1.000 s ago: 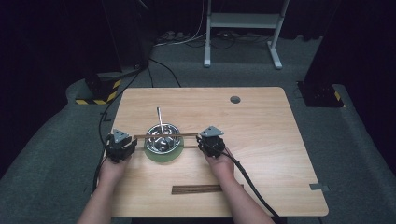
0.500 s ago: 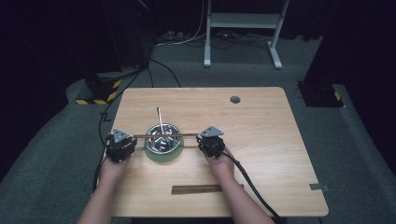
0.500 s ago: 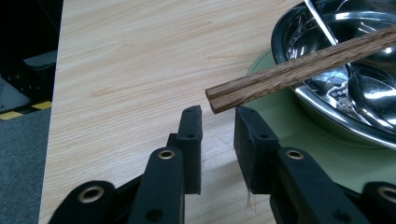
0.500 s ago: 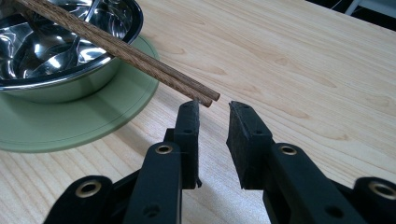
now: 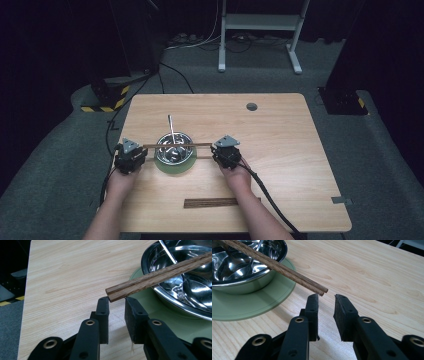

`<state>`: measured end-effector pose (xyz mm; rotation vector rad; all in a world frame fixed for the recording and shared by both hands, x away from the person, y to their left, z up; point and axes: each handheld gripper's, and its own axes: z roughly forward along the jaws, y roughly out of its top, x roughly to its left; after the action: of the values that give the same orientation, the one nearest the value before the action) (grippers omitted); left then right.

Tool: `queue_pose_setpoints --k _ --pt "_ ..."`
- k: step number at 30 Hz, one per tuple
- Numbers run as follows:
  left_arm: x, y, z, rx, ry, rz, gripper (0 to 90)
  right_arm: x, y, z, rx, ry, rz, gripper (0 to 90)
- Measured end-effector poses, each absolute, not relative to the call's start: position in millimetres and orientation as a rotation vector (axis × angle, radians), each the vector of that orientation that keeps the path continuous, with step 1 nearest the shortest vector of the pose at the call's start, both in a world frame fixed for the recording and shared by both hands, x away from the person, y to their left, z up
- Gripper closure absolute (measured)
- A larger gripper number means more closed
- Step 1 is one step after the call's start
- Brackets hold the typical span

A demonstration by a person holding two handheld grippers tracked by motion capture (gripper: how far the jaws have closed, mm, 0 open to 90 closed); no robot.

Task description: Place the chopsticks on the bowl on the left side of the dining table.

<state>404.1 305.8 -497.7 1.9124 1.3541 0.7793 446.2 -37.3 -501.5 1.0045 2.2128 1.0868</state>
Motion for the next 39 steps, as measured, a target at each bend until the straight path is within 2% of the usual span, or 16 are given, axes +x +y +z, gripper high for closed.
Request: queue_pose_setpoints --k 6,12,24,31,39 --pt "404 305 -498 1.911 1.356 0.782 72.8 446 -38 -502 1.017 2.211 1.087 72.7" --pt "404 307 -497 1.908 1.375 0.783 68.8 445 -39 -503 1.010 2.209 1.083 71.6" --pt "380 313 -487 1.839 1.426 0.777 48.5 430 -61 -492 1.026 2.193 1.125 62.5" --pt "346 306 -493 1.799 1.403 0.678 42.1 404 -110 -481 1.063 2.167 1.133 50.5" --pt "313 297 -519 1.891 1.421 0.580 35.4 374 -202 -493 1.188 2.121 1.079 45.1"
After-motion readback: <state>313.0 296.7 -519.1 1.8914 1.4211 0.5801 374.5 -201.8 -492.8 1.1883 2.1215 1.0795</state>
